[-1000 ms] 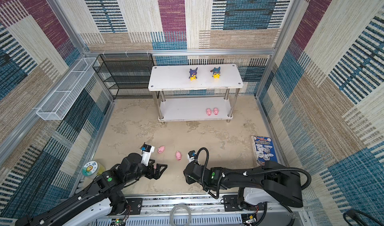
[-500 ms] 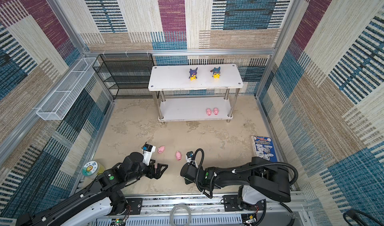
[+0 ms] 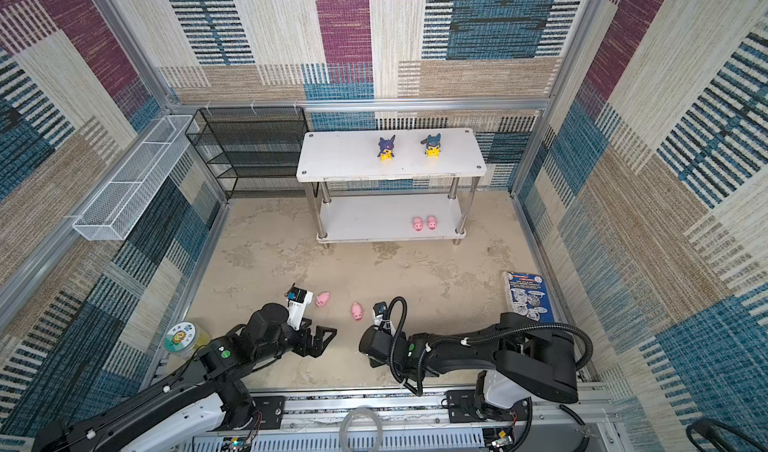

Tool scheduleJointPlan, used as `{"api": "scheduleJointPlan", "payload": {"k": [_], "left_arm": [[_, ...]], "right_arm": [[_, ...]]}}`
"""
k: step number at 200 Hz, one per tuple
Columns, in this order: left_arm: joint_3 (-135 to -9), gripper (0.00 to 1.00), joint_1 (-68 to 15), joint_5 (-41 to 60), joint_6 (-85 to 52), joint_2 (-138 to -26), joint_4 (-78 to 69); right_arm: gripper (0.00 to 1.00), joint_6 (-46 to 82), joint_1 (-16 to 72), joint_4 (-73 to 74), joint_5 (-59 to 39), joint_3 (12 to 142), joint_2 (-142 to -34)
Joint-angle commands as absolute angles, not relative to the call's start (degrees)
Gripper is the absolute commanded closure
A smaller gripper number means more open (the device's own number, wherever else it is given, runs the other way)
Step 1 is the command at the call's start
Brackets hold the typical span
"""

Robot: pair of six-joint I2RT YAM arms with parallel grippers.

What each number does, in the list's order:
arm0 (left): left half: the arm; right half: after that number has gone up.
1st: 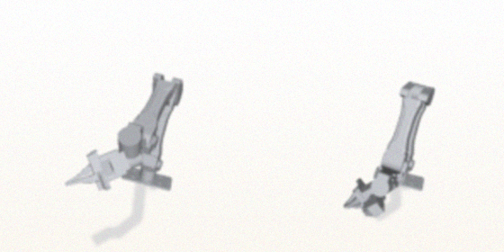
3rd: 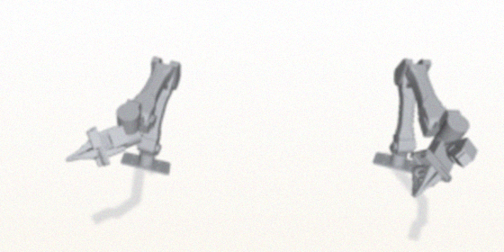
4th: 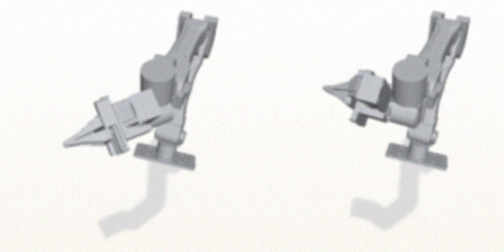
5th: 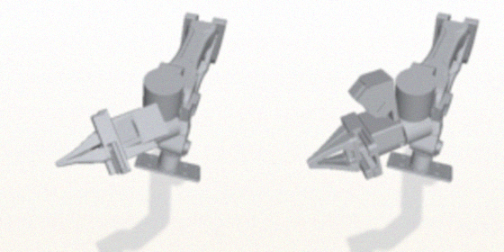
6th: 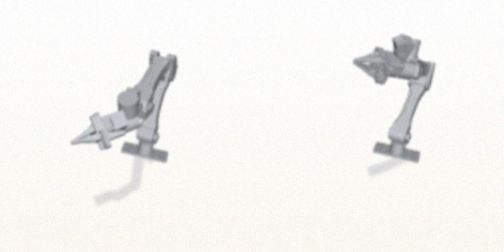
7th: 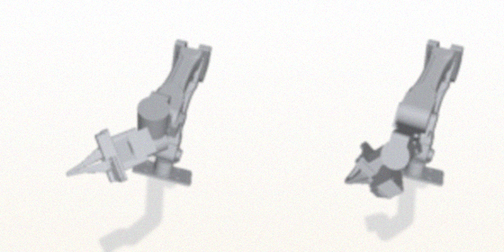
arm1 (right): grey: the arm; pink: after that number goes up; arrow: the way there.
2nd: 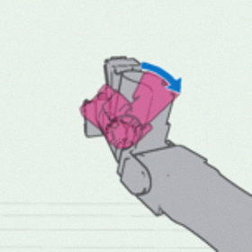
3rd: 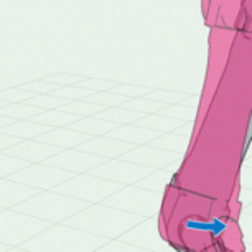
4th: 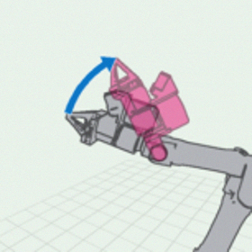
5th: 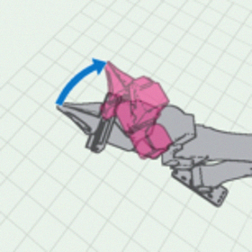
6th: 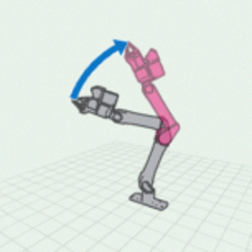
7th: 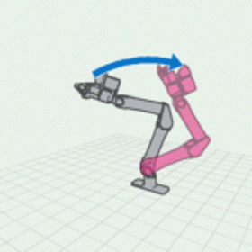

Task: Place and organize the plastic toys onto the shelf
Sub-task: 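Close the right gripper on a pink pig near the left gripper, then carry the pink pig with the right gripper to the lower shelf tier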

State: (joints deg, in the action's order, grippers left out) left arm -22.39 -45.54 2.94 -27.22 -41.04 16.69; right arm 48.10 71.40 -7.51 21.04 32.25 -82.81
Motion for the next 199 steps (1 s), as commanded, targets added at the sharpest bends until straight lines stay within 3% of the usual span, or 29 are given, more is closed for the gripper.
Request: {"api": "scheduleJointPlan", "payload": {"k": [1,42,101,199], "left_arm": [[-23.11,0.00,-45.52,2.11,-25.92,-41.26,15.45],[-23.53,0.00,-45.53,1.85,-25.33,-42.06,15.10],[-25.97,0.00,-45.52,1.93,-23.27,-45.71,14.32],[-33.70,0.00,-45.44,0.32,-17.93,-51.97,13.26]], "right_arm": [[0.68,47.13,71.29,-9.77,24.11,33.61,-82.03],[0.68,41.68,66.89,-10.54,25.42,35.61,-80.92],[0.68,28.70,53.86,-6.81,24.51,38.81,-80.50],[0.69,12.76,34.95,-1.19,19.49,57.39,-95.33]]}}
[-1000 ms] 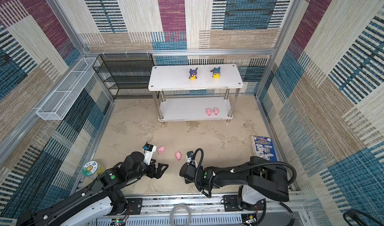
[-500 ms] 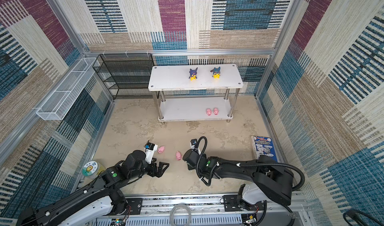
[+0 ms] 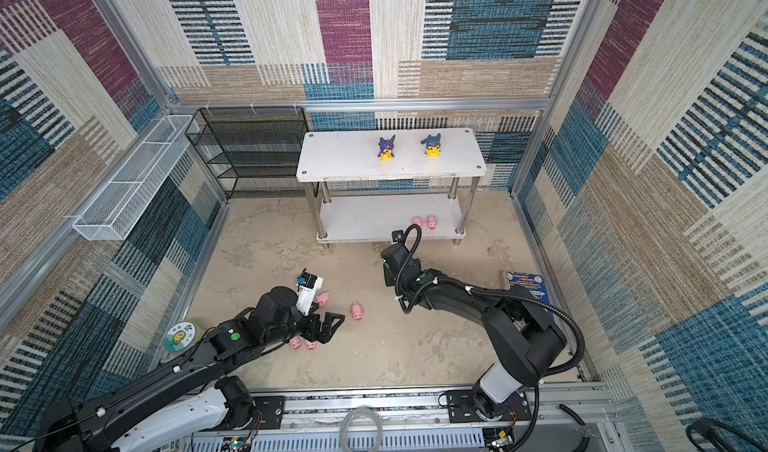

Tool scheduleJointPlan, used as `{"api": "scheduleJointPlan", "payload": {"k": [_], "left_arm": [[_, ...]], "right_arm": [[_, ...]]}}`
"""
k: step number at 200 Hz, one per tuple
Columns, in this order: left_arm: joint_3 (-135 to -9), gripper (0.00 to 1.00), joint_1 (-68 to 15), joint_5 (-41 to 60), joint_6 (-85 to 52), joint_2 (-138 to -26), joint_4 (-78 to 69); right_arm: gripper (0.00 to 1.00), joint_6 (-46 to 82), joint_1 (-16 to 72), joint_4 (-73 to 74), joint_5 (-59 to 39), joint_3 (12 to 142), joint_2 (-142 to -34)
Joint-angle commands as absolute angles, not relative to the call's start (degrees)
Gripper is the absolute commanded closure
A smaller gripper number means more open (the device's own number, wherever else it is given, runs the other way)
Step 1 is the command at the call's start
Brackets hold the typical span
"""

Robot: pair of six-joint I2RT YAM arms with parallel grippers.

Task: Place and organize the plastic toys onto the shelf
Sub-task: 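Carry the pink pig with the right gripper to the lower shelf tier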

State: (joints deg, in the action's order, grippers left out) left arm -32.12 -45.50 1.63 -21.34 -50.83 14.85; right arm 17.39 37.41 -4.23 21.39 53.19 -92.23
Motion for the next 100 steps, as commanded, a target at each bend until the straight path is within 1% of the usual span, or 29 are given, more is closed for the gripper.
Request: {"api": "scheduleJointPlan", "payload": {"k": [1,54,100], "left_arm": [[-33.77,0.00,-45.44,0.29,-17.84,-52.00,13.22],[-36.96,0.00,-45.19,-1.22,-14.49,-56.20,12.78],[-39.23,0.00,-44.83,-1.51,-12.66,-59.46,12.52]], "right_arm": [[0.69,12.62,34.83,-1.17,19.41,57.70,-95.52],[0.69,9.02,29.63,-1.85,17.12,70.96,-106.97],[0.69,7.40,26.69,-2.53,16.00,77.66,-113.81]]}}
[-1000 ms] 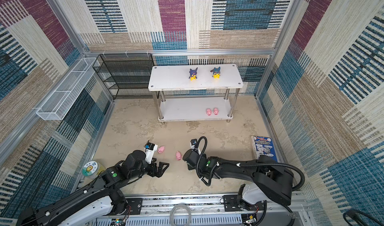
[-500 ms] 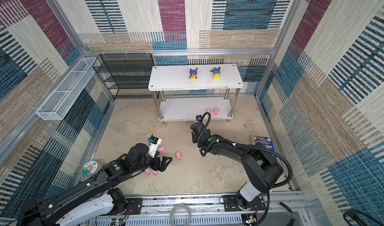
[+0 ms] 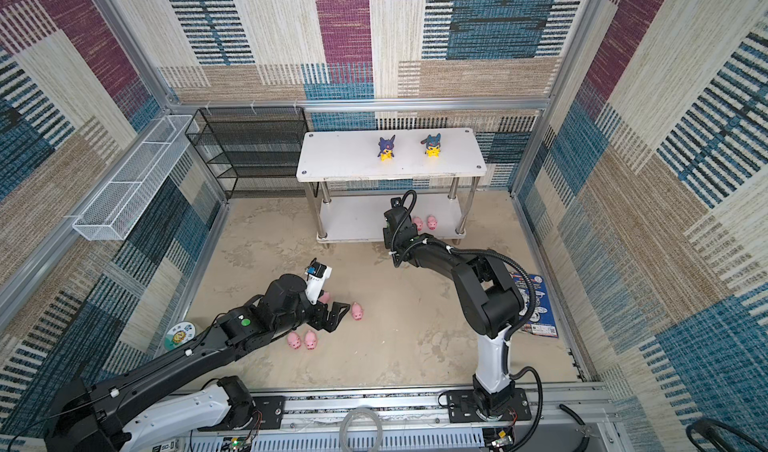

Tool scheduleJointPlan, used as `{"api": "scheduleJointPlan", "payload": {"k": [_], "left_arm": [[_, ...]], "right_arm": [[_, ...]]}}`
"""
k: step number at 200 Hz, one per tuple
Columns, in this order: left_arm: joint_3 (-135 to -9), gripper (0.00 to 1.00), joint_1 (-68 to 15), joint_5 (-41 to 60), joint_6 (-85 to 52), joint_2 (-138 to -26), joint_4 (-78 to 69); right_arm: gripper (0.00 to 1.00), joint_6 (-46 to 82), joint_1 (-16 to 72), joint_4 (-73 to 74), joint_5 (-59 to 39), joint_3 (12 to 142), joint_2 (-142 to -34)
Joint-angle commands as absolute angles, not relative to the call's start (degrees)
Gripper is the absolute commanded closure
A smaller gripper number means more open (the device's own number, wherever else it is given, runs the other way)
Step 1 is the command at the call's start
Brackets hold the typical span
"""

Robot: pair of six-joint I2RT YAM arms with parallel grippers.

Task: Place and organize the plastic toys onto the shelf
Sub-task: 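Carry the pink pig with the right gripper to the lower shelf tier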

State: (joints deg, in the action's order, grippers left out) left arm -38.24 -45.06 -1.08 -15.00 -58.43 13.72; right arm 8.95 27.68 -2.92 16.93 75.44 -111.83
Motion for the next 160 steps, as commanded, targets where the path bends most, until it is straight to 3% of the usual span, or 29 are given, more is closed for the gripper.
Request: {"api": "scheduleJointPlan", "payload": {"k": [1,160], "left_arm": [[-39.21,0.00,-44.78,-1.50,-12.61,-59.48,12.50],[-41.05,0.01,-43.50,-0.35,-12.13,-61.48,12.75]], "right_arm": [[0.69,7.39,26.66,-2.50,16.04,77.72,-113.90],[0.68,5.80,22.24,-5.36,15.26,80.72,-116.99]]}}
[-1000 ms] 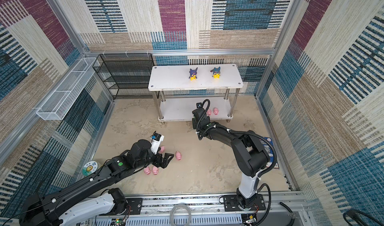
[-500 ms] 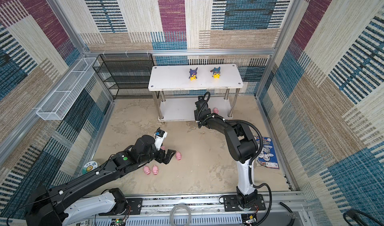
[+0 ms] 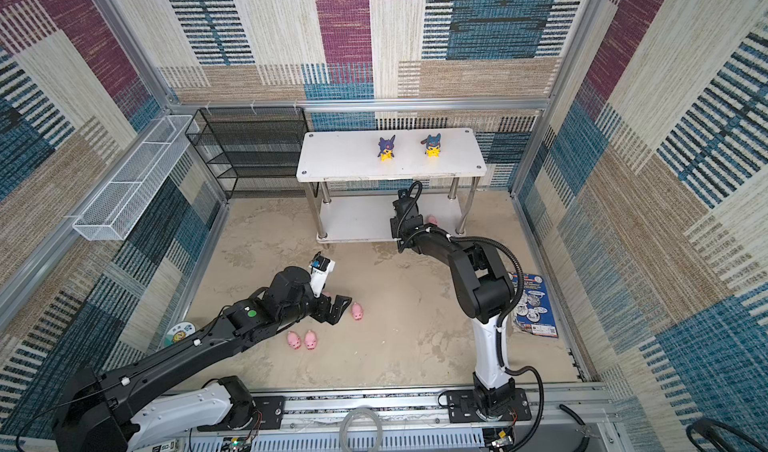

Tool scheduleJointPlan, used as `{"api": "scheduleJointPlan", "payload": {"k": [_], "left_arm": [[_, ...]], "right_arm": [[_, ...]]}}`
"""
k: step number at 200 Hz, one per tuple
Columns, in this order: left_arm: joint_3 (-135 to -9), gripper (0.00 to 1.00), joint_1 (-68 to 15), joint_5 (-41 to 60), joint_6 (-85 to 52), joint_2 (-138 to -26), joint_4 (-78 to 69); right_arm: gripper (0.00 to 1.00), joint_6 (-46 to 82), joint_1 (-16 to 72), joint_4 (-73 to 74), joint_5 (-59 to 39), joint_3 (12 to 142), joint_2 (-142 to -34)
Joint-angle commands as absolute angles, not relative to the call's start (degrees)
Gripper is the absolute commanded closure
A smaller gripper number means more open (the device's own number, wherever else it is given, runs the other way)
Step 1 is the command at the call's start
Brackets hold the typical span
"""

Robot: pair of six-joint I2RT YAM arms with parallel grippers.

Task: Place and organize the plastic toys onto the shelf
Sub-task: 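Carry the pink pig with the right gripper to the lower shelf tier, then set the pig beside the other pigs and open the right gripper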

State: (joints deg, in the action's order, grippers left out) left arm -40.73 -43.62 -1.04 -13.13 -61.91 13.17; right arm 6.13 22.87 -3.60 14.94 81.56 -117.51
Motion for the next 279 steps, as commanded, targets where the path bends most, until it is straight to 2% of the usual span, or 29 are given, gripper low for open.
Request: {"api": "scheduleJointPlan", "payload": {"k": [1,74,153,279], "left_arm": [[-41.00,0.00,-43.51,-0.35,-12.13,-61.46,12.74],[-40.87,0.00,-43.42,-0.53,-12.21,-61.17,13.01],[-41.22,0.00,-43.43,-0.53,-12.27,-61.27,13.62],[-39.56,0.00,-43.42,-0.62,-12.95,-58.82,14.06]], "right_arm": [[0.68,5.80,22.20,-5.36,15.28,80.66,-116.94],[0.67,5.26,20.74,-5.93,14.96,80.49,-116.55],[0.53,5.45,20.79,-5.92,13.11,80.51,-115.64],[0.51,7.19,20.87,-6.24,8.92,78.60,-111.60]]}}
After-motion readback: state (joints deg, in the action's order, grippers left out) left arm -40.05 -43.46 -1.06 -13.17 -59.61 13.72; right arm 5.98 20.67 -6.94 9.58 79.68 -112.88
